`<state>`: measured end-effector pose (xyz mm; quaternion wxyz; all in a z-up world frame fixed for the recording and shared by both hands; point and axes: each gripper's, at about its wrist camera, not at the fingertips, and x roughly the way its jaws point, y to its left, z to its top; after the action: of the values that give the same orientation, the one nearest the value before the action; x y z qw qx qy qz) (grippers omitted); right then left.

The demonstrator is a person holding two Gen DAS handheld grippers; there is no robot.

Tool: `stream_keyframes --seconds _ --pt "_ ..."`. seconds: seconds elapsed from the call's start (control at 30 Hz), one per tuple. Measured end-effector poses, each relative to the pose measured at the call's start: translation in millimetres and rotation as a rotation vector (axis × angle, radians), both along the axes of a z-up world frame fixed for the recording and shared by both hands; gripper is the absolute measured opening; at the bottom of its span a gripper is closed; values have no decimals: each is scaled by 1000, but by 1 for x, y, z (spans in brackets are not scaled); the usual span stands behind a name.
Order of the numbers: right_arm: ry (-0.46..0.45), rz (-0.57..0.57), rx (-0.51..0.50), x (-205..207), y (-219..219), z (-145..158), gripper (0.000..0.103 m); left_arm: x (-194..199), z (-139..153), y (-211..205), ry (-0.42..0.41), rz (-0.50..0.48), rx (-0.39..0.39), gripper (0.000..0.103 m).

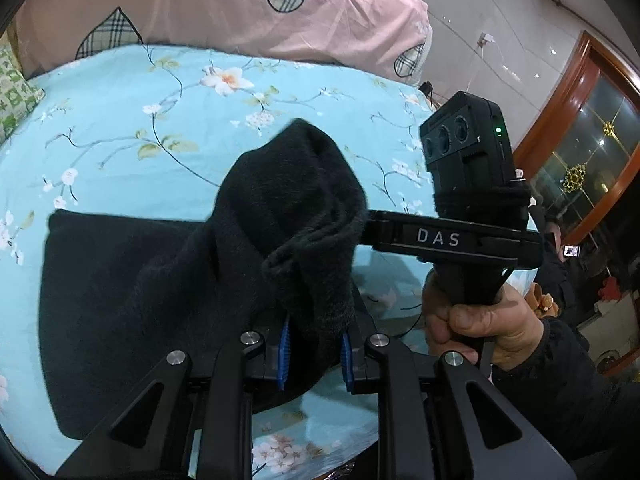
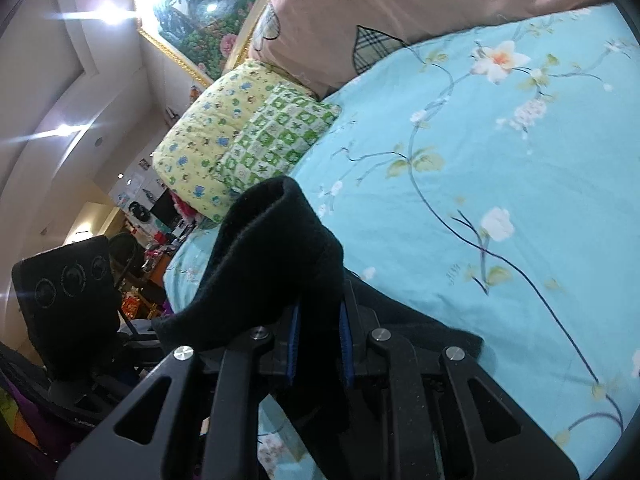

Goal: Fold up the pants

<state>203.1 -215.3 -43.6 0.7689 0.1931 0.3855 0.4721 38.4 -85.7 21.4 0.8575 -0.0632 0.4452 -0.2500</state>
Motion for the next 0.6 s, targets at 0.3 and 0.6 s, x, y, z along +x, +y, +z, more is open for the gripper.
stream_keyframes --seconds 0.3,0.6 --pt "22 -198 -133 -10 -39 0 37 11 -18 2 46 -11 -48 38" --pt "17 -322 -118 -30 -61 21 79 4 -16 7 70 -44 -114 63"
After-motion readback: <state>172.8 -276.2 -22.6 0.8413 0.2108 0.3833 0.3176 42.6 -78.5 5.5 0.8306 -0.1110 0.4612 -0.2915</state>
